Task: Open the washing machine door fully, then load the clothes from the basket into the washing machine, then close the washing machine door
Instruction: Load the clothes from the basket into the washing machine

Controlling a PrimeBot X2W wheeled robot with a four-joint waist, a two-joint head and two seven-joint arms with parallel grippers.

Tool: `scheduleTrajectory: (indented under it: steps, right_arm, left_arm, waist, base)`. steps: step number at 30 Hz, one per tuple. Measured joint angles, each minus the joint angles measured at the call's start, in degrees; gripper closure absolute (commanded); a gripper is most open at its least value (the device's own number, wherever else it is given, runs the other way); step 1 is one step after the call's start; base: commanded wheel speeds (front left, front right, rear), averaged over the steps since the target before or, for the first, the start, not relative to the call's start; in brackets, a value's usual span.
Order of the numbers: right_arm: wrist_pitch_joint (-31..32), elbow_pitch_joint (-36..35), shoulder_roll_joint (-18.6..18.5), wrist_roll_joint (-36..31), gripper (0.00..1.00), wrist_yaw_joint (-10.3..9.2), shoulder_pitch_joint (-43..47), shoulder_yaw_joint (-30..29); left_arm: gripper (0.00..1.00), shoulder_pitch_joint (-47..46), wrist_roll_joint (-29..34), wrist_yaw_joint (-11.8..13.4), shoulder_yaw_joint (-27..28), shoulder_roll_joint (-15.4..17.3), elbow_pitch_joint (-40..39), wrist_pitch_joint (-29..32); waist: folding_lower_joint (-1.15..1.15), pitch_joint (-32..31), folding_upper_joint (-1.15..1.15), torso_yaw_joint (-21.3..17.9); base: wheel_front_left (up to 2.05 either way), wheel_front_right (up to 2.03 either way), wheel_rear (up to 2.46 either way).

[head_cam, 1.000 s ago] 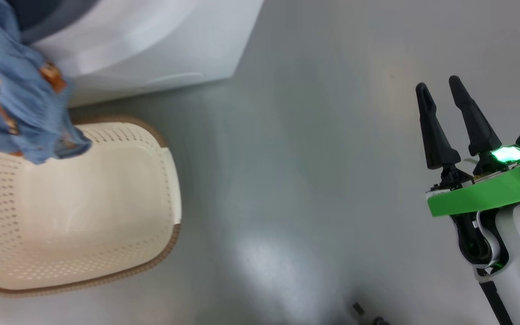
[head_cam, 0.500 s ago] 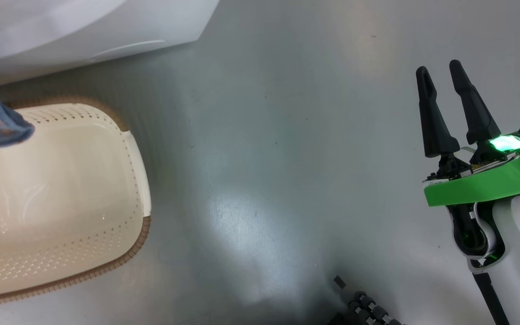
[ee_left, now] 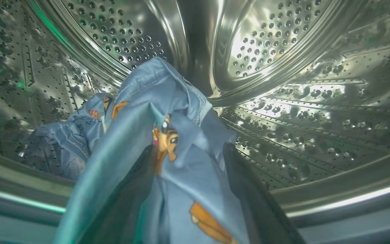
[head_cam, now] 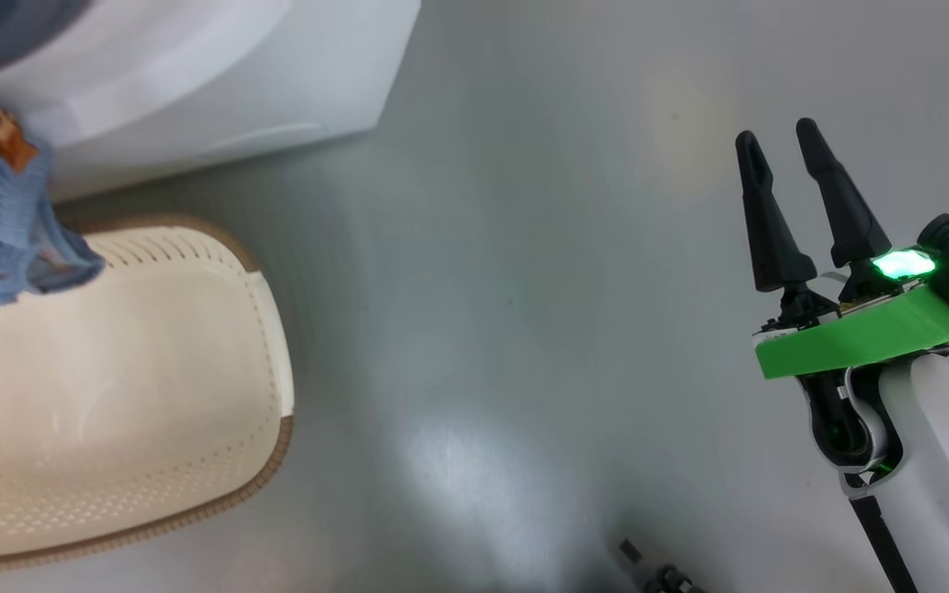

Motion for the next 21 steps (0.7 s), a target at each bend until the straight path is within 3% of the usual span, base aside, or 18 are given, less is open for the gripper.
scheduleTrajectory:
  steps: [10,16,21]
  right_arm:
    - [0.0,2.1,-0.4,0.0,0.0,0.0,0.4,1.2]
    - [0.0,2.9,-0.8,0.0,0.0,0.0,1.7,1.2]
    - [0.0,4.3,-1.9,0.0,0.0,0.0,5.1,1.2]
  left_arm:
    - [0.0,12.5,-2.1,-1.4,-0.1,-2.6,-2.7,-2.9]
    - [0.0,24.1,-2.5,-1.7,1.9,-3.0,-12.8,-3.1]
    - [0.0,35.1,-2.4,-1.3,2.8,-5.9,-22.3,-3.1]
  waist:
    - [0.0,-8.0,0.0,1.1]
    - [0.0,-13.9,0.0,2.2]
    - [0.0,-19.0,0.0,3.4]
  base:
    - [0.0,0.0,0.0]
    - [0.0,0.0,0.0]
    - [0.0,0.0,0.0]
